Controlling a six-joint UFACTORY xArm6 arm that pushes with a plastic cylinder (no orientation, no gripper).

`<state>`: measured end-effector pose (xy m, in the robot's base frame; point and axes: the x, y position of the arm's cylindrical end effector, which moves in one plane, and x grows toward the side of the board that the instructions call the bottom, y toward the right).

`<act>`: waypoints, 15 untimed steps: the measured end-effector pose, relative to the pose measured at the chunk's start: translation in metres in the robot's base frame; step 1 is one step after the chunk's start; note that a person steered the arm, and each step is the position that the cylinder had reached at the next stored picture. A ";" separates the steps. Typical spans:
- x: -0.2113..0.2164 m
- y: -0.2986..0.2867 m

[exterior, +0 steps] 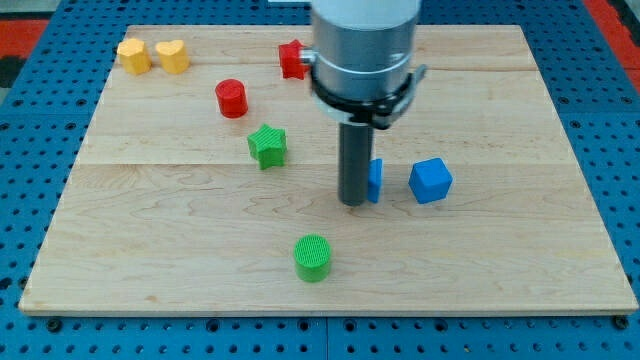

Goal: Move the green star to the top left side of the green circle

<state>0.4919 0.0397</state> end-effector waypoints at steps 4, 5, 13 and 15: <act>-0.056 -0.112; -0.037 -0.122; 0.012 -0.100; -0.049 -0.103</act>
